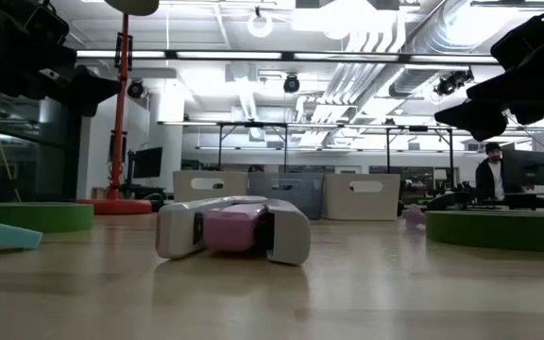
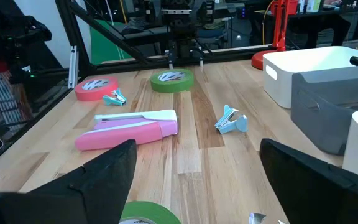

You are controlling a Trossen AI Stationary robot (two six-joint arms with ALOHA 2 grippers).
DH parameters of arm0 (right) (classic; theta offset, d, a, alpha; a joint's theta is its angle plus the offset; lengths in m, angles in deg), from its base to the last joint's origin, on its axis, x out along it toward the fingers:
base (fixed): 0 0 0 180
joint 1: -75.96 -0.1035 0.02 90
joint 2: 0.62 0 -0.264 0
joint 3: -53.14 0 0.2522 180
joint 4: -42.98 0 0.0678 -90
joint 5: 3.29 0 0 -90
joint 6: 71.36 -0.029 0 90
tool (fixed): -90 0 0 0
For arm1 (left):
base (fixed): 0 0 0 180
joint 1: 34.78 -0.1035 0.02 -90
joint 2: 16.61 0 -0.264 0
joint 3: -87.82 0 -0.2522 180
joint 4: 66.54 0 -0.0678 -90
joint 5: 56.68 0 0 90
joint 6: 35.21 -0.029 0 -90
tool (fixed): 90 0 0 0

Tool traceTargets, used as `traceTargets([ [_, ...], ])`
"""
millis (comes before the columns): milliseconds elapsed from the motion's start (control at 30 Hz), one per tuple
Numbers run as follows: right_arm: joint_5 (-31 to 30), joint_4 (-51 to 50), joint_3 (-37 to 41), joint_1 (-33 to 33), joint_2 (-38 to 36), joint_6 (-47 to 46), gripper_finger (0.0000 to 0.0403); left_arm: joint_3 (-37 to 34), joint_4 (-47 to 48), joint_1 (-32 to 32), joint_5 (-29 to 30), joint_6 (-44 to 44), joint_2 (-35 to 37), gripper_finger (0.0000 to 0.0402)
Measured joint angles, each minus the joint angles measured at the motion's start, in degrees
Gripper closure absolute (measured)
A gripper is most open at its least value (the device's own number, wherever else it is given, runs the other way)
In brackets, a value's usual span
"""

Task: Pick and place Stapler, Stapler remover, tape

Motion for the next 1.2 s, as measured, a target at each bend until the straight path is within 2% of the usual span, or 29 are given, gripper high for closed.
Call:
traceTargets([
  [1200, -0.39, -0.02, 0.02, 0.00, 0.00, 1.91, 0.0071, 0.00, 0.01, 0.00, -0.28, 0.00, -0.02, 0.0046],
])
